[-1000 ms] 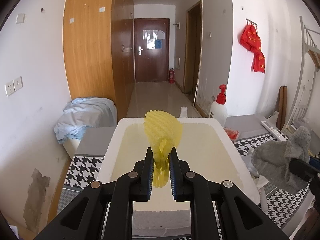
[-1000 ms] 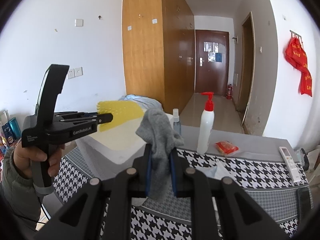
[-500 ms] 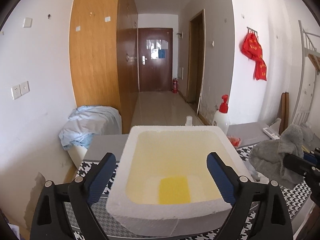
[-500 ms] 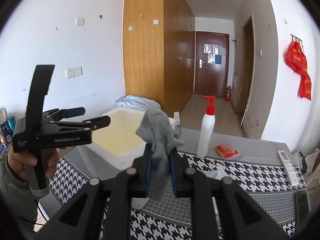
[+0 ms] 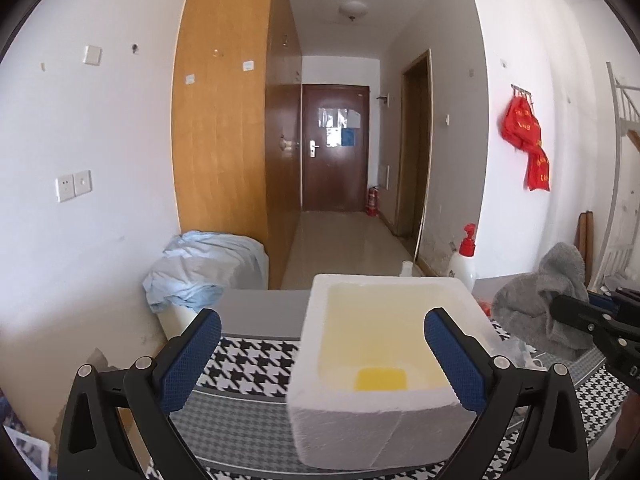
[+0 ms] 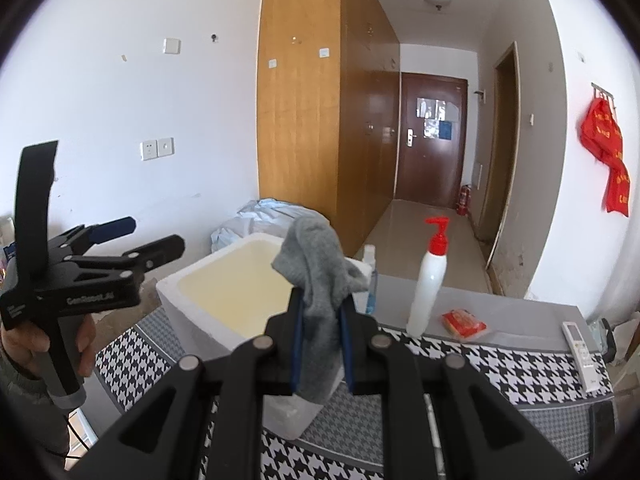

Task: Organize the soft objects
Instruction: 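Carry the grey sock over the foam box and open the right tool inside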

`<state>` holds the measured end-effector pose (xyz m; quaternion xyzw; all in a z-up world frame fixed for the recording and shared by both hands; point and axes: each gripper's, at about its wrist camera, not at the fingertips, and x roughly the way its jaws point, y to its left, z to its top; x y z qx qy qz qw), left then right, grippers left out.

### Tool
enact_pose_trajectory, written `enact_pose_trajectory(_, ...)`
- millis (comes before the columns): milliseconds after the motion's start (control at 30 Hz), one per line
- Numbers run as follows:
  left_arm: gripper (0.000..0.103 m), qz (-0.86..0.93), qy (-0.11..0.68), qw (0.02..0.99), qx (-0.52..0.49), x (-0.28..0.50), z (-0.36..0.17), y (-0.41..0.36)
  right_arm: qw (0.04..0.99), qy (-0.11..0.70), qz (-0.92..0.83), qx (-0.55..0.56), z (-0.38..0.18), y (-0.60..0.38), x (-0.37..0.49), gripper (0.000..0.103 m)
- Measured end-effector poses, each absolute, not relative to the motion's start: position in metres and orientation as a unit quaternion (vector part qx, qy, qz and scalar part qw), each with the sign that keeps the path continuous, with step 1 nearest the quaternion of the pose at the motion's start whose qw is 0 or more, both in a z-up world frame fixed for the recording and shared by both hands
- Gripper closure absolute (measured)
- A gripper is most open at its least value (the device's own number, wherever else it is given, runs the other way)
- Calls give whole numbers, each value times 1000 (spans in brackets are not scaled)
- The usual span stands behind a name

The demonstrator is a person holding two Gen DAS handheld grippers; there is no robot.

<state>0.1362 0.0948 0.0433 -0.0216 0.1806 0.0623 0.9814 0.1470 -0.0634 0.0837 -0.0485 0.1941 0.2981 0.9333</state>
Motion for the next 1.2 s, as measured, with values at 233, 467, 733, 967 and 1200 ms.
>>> enact_pose_trajectory(233, 1, 80, 176, 981, -12, 126, 41, 105, 931, 187, 309, -55, 90, -47, 146, 83)
enact_pose_trajectory(467, 1, 94, 173, 980, -24, 113, 36, 120, 926, 194, 319, -62, 91, -31, 149, 83)
enact_pose_trajectory(733, 1, 105, 170, 979, -36, 95, 33, 133, 919, 210, 328, -63, 90, -13, 160, 83)
enact_pose_trajectory(967, 1, 113, 167, 979, -37, 82, 28, 137, 912, 226, 335, -69, 84, 3, 171, 83)
enact_pose_trajectory(1200, 1, 112, 166, 979, -38, 78, 25, 139, 907, 248, 333, -68, 79, 13, 183, 83)
